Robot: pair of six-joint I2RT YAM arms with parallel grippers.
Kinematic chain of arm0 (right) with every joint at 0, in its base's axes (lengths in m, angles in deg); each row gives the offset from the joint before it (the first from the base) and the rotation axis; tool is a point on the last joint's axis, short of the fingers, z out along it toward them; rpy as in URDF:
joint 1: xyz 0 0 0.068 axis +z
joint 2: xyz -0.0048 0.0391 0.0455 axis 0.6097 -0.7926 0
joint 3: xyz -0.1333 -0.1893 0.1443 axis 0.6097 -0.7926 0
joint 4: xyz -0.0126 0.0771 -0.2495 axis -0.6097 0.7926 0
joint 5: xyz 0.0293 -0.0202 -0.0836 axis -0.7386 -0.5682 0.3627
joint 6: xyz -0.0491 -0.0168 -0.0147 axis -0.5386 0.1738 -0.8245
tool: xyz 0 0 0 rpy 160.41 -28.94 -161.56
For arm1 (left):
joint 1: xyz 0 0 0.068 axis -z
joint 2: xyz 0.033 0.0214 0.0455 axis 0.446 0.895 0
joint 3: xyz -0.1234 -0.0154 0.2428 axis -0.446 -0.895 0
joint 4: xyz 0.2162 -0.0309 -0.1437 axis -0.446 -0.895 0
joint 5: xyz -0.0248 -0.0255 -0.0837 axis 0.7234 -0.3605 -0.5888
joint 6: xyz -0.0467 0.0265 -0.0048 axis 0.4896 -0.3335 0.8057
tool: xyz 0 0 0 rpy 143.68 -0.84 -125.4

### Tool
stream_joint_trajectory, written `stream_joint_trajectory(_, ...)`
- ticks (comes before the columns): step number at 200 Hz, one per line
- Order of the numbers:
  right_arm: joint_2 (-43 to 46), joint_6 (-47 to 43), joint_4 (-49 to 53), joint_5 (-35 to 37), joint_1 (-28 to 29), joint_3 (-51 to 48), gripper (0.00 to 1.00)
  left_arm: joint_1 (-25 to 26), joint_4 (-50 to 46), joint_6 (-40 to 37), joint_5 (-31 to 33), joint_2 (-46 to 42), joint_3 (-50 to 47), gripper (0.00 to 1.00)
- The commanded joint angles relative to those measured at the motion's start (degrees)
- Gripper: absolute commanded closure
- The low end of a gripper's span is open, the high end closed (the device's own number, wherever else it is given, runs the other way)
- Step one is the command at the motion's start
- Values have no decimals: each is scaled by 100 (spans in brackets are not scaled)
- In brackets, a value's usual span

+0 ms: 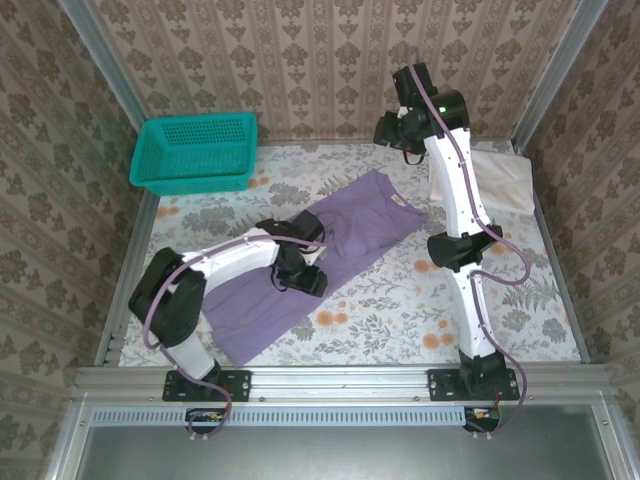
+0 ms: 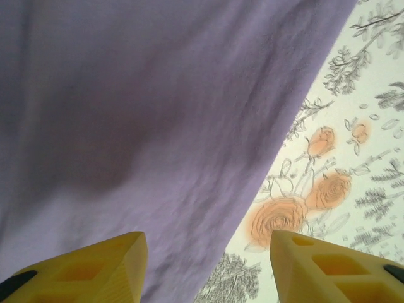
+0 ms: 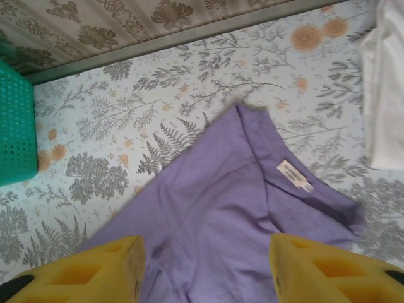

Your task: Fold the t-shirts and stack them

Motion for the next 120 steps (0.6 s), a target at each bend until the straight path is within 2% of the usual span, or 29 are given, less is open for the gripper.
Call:
stream_joint_trajectory(1, 125, -383, 990, 137, 0, 388, 42, 51, 343, 649, 249, 562, 191, 47)
stream_joint_trajectory(32, 229, -414, 1478, 710, 31, 330, 45, 171, -32, 1155, 209, 1232, 676, 47)
stream_joint_trajectory(64, 775, -76, 1454, 840, -108, 383, 39, 354, -74, 1174, 136, 1670, 1001, 47)
stream_joint_trajectory(101, 1243, 96, 1461, 256, -511, -64, 40, 472, -191, 856, -294, 2061, 1647, 46)
stream_joint_trajectory(120, 1743, 74, 1458, 309, -775, -82, 37, 526, -346, 649, -534, 2221, 2094, 46)
